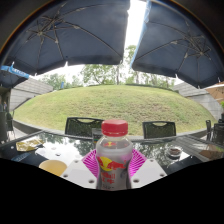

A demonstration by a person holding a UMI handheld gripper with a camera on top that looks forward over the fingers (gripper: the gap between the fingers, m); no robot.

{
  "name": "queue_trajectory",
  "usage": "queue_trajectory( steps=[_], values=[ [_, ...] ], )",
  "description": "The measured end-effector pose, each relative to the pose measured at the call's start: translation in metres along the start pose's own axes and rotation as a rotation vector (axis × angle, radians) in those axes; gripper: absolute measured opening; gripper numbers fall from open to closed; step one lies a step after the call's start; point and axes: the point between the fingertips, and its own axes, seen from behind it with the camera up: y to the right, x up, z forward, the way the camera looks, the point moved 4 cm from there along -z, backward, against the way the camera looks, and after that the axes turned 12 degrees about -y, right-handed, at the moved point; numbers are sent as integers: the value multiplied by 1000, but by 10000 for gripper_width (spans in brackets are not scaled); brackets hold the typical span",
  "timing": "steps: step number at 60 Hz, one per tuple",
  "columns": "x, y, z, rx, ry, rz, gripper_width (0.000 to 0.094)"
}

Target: Pour water

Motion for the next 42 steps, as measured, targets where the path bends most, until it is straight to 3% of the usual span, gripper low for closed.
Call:
queue_trajectory(
  steps=[11, 25, 33, 37, 42],
  values=[
    [-29, 4, 9, 21, -81, -9, 325],
    [-34, 8, 6, 13, -64, 44, 358],
    [-44, 2, 15, -14, -145, 12, 567],
    [-43, -4, 5, -1, -209, -21, 854],
    [-39, -8, -17, 16, -225, -21, 827]
  ],
)
